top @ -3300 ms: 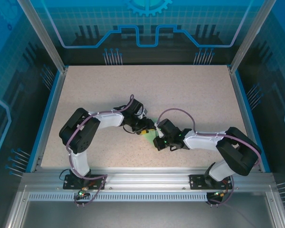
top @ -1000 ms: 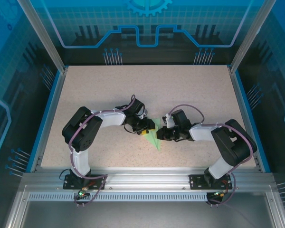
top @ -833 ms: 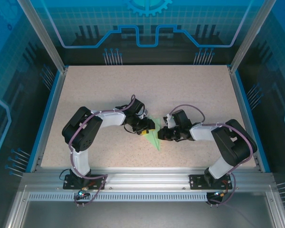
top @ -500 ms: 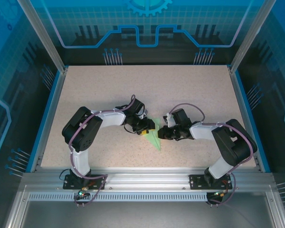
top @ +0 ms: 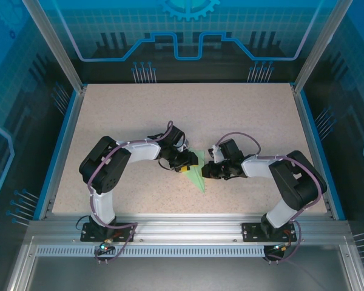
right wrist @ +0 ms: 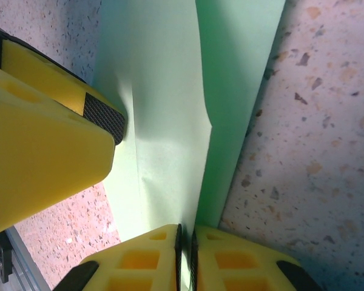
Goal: Fold a paper plane with a square sheet of paper (fold left side to right side)
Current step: Fourth fold the wing at the center of the table.
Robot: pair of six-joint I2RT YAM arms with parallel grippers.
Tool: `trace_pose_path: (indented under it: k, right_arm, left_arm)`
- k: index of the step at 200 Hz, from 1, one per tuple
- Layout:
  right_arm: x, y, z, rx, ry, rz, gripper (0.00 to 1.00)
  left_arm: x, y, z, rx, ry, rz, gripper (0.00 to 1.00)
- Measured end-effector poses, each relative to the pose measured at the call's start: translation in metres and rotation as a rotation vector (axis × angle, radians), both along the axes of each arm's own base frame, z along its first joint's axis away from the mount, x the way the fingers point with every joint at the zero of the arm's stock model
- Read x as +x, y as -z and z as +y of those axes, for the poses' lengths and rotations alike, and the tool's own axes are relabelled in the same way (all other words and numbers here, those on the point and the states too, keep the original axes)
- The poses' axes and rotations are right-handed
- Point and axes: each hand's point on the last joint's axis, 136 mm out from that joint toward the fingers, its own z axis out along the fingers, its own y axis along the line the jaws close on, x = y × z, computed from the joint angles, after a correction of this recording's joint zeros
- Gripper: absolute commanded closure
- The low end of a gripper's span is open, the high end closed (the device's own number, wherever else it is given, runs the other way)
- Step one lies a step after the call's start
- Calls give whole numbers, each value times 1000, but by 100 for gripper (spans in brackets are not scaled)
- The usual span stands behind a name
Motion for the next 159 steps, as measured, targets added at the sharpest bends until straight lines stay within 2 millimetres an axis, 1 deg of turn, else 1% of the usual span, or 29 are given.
trace_pose_path:
  k: [33,53,72,97,106,119,132,159]
  right_arm:
    - [1,1,-1,-4,0,6,86]
    - [1,1,-1,-10,0,14,86]
    - [1,2,-1,-16,-1,19,86]
    - [1,3,-1,-23,-4,26,86]
    - [1,3,-1,-24,-4,28,86]
    - [1,3,-1,-25,-4,30,86]
    - [1,3,-1,-28,-6,31,86]
    - [1,3,-2,-33,-8,36,86]
  left_arm:
    - [0,-2,1,11,6,0,45]
    - [-1,-8,5,32,10,-15,45]
    - [2,-20,6,33,15,-42,57]
    - [11,-36,-1,8,28,-87,76]
    - [12,-39,-3,3,30,-93,79]
    - [14,-42,-7,-11,38,-95,83]
    - [16,-40,-13,-21,47,-90,85]
    - [18,-26,-22,-25,67,-59,88]
